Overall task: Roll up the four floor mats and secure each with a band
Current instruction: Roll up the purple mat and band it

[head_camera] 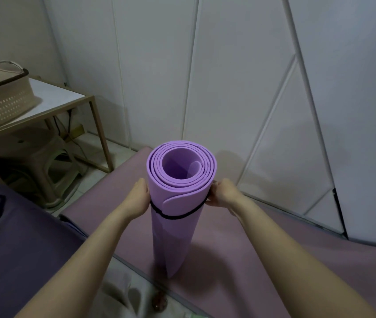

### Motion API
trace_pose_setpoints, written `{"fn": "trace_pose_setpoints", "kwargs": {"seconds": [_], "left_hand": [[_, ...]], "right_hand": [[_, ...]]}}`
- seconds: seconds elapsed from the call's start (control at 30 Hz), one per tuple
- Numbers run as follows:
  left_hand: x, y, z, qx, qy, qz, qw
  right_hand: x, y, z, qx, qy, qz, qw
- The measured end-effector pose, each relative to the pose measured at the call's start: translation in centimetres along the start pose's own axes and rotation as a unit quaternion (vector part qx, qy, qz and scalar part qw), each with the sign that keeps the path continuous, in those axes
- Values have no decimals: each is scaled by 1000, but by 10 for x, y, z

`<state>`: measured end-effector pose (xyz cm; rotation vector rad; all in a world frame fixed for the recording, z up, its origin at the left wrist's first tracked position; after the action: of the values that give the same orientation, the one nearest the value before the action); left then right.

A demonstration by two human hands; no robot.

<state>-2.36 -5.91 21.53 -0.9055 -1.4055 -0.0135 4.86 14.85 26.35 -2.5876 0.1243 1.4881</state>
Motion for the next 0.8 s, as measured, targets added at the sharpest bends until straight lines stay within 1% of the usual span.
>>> {"fn": "trace_pose_setpoints", "kwargs": {"seconds": [0.1,0.23,0.33,0.37,0.43,0.5,0.53,0.63,0.73,0.8], "left_hand": [[-3,1,-7,-29,-3,-6,1000],[-7,9,-13,-48,6,0,999],[-9,9,-12,-67,-10,-28,997],[-10,6,-12,-66,-32,-41,996],[-9,-1,-13,-55,-70,-99,991],[0,-10,-12,-37,-63,-160,984],[6,-14,-13,-29,-56,-166,984],[17,-24,-11,-22,-52,-159,986],[17,-29,-10,-67,-48,-112,990],[19,-27,-14,-102,-20,-95,990]], "right_hand": [[1,7,2,-3,25,19,999],[9,13,-2,6,37,-36,999],[13,9,-3,-2,38,-20,999],[12,7,-5,-4,27,-44,999],[9,4,-9,-7,-28,-105,994],[6,2,-10,-2,-80,-109,991],[4,2,-10,1,-99,-111,989],[2,2,-8,5,-105,-113,988],[0,-1,-8,-5,-105,-141,984],[-1,-5,-8,-26,-102,-162,981]]}}
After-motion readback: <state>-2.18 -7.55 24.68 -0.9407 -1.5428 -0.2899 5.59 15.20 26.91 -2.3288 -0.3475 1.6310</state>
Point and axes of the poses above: each hand's wrist, its own z-axis towards the middle knuckle, its own y-axis out of the palm, x = y × z, the point moved 1 cm from there along z, towards the middle knuckle, and after that the axes turned 12 degrees about -x, right-handed, at the moved point
